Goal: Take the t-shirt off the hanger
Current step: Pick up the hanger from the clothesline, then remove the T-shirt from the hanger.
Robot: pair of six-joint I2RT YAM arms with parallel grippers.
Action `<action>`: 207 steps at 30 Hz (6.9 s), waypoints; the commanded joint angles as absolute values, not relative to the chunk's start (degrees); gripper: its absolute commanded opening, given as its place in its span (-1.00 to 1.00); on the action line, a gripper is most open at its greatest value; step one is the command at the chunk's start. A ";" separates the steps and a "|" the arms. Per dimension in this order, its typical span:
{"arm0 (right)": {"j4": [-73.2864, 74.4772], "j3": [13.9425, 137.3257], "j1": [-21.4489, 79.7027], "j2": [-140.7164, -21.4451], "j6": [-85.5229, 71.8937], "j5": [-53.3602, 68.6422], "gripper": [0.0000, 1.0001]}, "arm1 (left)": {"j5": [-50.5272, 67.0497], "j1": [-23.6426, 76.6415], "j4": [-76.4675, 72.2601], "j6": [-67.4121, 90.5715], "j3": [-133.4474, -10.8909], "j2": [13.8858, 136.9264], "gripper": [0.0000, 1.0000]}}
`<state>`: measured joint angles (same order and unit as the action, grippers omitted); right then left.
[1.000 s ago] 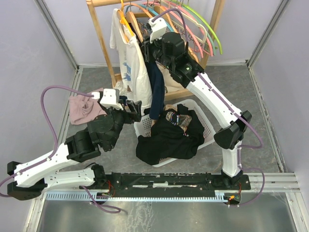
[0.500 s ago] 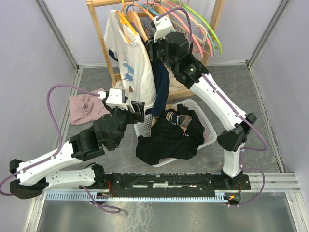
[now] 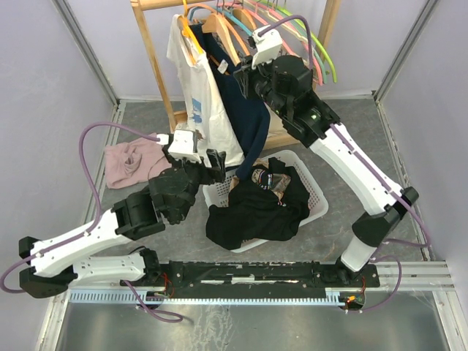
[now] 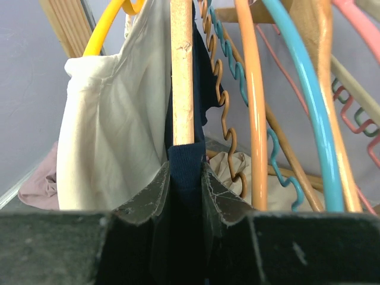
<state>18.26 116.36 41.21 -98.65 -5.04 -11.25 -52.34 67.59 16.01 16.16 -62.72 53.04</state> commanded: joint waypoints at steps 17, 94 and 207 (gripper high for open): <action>9.61 94.67 41.40 -67.79 -2.82 -8.93 -0.96 | -50.66 66.00 1.21 -7.19 -90.48 69.07 0.67; 9.68 76.29 41.40 -54.79 -3.17 -9.50 -0.96 | -9.89 45.95 10.54 -1.89 -120.23 87.34 -0.85; 30.67 74.54 41.54 -44.25 -4.41 -5.07 0.36 | -25.90 47.48 5.08 -7.60 -124.93 93.03 -0.95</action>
<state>29.23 76.42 41.25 -45.04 -3.64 -4.73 -24.03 47.37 7.68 -4.29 -120.29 92.36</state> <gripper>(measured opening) 0.683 0.051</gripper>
